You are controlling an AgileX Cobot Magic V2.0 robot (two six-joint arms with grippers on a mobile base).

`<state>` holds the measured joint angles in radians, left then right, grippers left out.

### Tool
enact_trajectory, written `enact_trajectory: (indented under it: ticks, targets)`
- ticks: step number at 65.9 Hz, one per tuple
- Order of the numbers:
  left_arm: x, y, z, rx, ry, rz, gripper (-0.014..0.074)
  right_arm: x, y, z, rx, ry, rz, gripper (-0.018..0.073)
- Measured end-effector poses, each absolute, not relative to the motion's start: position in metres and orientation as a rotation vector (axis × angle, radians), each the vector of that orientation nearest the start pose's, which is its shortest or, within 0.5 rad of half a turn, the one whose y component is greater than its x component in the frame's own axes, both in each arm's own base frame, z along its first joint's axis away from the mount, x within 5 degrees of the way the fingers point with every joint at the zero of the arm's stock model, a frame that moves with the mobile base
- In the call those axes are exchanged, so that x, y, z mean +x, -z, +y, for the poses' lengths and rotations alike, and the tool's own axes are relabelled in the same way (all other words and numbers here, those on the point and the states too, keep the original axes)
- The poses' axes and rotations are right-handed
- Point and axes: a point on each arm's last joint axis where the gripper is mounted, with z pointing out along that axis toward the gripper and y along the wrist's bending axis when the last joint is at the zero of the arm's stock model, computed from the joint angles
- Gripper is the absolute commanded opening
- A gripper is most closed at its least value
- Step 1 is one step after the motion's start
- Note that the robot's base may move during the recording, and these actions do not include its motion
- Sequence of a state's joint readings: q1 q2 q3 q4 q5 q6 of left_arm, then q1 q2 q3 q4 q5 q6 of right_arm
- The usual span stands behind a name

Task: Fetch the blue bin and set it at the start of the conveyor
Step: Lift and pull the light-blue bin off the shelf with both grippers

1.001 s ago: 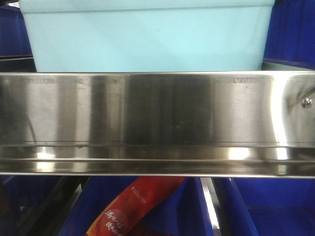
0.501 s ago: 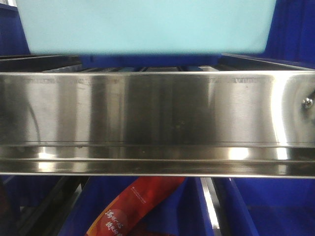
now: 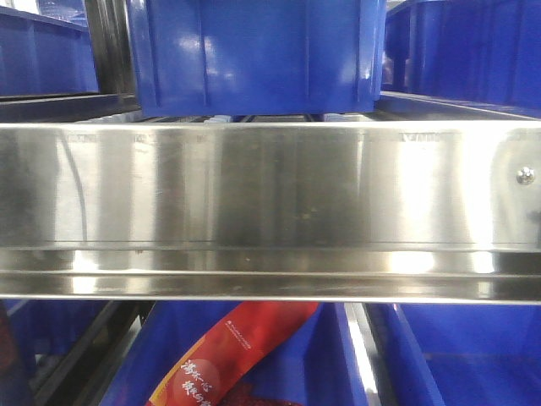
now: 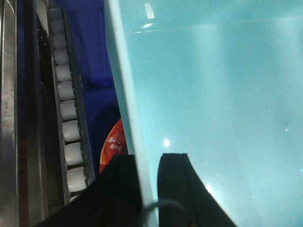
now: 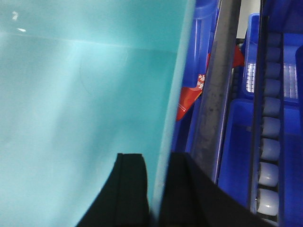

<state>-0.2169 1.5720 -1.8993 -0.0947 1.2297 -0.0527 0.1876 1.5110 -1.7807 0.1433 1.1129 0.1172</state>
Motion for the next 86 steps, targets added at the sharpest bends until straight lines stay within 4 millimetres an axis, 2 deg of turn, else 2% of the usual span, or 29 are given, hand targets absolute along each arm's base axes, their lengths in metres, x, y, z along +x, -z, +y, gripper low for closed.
enact_trajectory:
  ticks: [31,86]
  targets:
    - [0.315,-0.463,-0.078,0.195,0.253,2.348,-0.0111,0.308,-0.453,0.070,-0.073,-0.331,2.337,-0.0152]
    - [0.336,-0.495,-0.081,0.166,0.268,1.911,-0.0111,0.310,-0.456,0.071,-0.058,-0.345,2.295,-0.0152]
